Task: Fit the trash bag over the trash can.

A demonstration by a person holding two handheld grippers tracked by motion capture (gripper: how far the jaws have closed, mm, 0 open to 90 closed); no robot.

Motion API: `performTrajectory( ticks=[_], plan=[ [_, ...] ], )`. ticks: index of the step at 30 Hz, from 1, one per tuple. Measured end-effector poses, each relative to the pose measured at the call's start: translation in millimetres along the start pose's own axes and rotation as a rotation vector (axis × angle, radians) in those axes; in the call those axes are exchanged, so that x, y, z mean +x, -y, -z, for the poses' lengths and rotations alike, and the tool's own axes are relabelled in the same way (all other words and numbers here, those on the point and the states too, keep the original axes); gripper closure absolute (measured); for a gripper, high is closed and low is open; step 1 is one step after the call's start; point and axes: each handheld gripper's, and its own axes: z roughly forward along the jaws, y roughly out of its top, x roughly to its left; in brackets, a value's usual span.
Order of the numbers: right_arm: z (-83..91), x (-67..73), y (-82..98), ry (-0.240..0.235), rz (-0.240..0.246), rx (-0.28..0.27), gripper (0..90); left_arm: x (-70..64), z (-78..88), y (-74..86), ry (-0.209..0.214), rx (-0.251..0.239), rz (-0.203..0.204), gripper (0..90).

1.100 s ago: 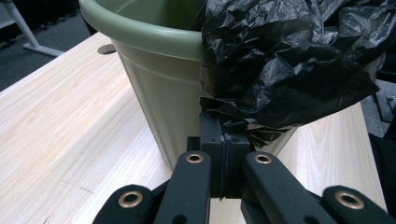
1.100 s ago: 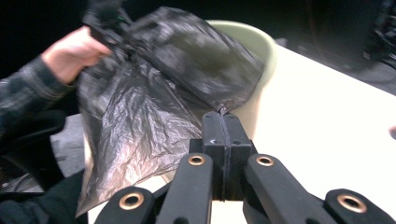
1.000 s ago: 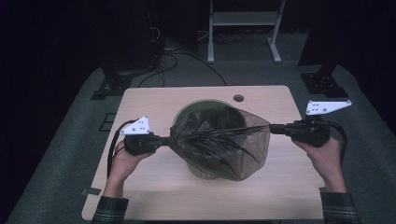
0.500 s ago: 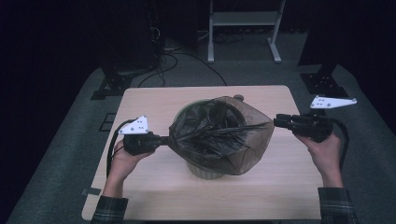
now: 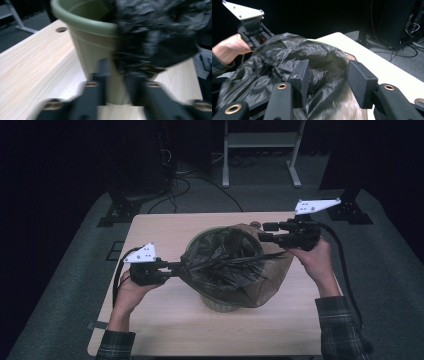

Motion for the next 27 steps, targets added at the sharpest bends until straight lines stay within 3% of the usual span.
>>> performTrajectory(
  ticks=[2, 4, 6, 9, 13, 15, 21, 24, 27],
  plan=[
    [-6.4, -1.1, -2.7, 0.004, 0.001, 0.01, 49.9, 0.8, 7.4, -0.1, 0.011, -0.007, 0.018, 47.2],
    [-9.5, -2.9, -3.1, -0.002, -0.002, 0.005, 49.4, -0.5, 18.0, -1.5, -0.001, -0.019, 0.001, 40.2],
    [-10.8, -4.5, -2.6, 0.007, -0.005, 0.013, 48.4, -1.7, 28.3, -3.6, 0.019, -0.044, 0.005, 31.8],
    [-10.8, -6.0, -1.6, 0.012, -0.014, 0.009, 47.8, -4.7, 41.3, -8.4, 0.017, -0.058, -0.015, 18.2],
    [-10.5, -7.2, -1.4, 0.018, -0.016, 0.013, 46.7, -6.7, 57.2, -10.7, -0.016, -0.062, -0.045, 9.9],
    [-9.9, -7.7, -0.9, 0.025, -0.016, 0.02, 46.0, -5.3, 63.9, -9.3, -0.035, -0.056, -0.041, 9.7],
    [-6.7, -7.2, -1.3, 0.026, -0.014, 0.024, 44.6, 1.5, 81.8, -14.7, -0.086, -0.101, -0.018, 9.8],
    [-5.0, -4.5, -1.7, 0.02, -0.01, 0.02, 44.3, 1.1, 79.4, -28.6, -0.083, -0.129, -0.027, 11.4],
    [-4.9, -0.7, -1.7, 0.002, -0.01, 0.012, 44.3, 0.0, 67.1, -46.6, -0.063, -0.134, -0.052, 14.0]
  ],
)
